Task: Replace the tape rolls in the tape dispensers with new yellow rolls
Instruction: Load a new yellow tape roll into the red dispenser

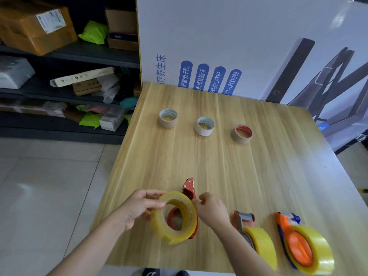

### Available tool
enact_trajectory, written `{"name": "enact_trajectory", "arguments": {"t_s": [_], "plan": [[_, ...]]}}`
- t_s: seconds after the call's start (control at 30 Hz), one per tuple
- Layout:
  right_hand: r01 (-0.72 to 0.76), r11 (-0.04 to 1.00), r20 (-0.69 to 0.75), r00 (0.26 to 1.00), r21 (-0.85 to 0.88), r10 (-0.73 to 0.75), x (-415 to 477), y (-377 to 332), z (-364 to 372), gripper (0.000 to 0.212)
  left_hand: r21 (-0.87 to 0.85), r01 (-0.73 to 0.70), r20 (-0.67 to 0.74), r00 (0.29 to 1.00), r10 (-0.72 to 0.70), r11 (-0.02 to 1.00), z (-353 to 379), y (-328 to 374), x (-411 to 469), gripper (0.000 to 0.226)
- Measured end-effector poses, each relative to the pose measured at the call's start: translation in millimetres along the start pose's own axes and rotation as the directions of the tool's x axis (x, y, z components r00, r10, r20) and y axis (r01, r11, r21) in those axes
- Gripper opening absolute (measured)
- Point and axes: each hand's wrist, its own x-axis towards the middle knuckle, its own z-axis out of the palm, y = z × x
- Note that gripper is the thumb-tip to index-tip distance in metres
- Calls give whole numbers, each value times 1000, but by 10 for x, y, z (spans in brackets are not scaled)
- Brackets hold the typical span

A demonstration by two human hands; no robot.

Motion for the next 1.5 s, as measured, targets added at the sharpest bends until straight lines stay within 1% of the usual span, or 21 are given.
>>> {"name": "enact_trajectory", "arguments": {"t_s": [0.07,0.13,0.27,0.37,0.43,0.53,0.67,0.73,0.8,0.87,0.97,1.0,1.1,1.27,1.37,1.4,1.5], "plan": [[-11,999,64,998,-41,13,17,59,60,41,77,19,16,1000,-21,997,23,-31,52,33],[2,997,91,996,-71,4,23,85,75,32,136,26,32,999,-31,990,19,-53,102,34],[73,975,55,997,-209,-63,67,101,72,25,233,24,33,999,-32,972,-7,-31,184,34],[109,948,6,994,-298,-113,112,125,58,25,320,6,50,998,-24,947,-14,48,234,32],[110,952,-15,993,-287,-119,132,154,40,25,335,0,83,996,-30,942,11,95,265,32],[101,970,-42,993,-221,-113,153,193,2,25,305,-9,141,989,-35,952,116,84,317,33],[109,985,-33,993,-134,-114,182,230,-22,28,218,-13,92,996,-7,976,255,-30,429,34],[120,986,-37,991,-118,-125,185,238,-33,30,214,-17,78,997,1,977,302,-86,489,36],[130,987,-39,990,-94,-134,175,234,-19,33,238,-26,63,998,11,971,322,-142,528,36],[141,986,-46,988,-86,-145,157,225,13,32,266,-45,40,999,36,963,328,-182,567,35],[180,976,-56,981,-121,-188,137,223,80,33,342,-93,34,996,87,935,326,-206,620,35],[184,975,-59,980,-128,-193,132,224,98,34,342,-96,29,995,92,935,314,-214,631,36],[182,974,-65,979,-134,-192,120,233,132,36,326,-88,6,996,91,941,258,-286,650,40],[179,968,-65,979,-176,-192,87,232,217,42,440,-85,-74,989,130,894,268,-447,663,37],[157,966,-48,984,-206,-170,68,186,318,49,482,-97,-79,985,153,871,297,-455,650,37],[150,967,-45,986,-205,-162,62,168,363,48,494,-96,-81,984,156,864,299,-451,647,37],[148,974,-76,984,-170,-163,54,142,446,33,521,-86,-89,984,154,849,306,-439,633,37]]}}
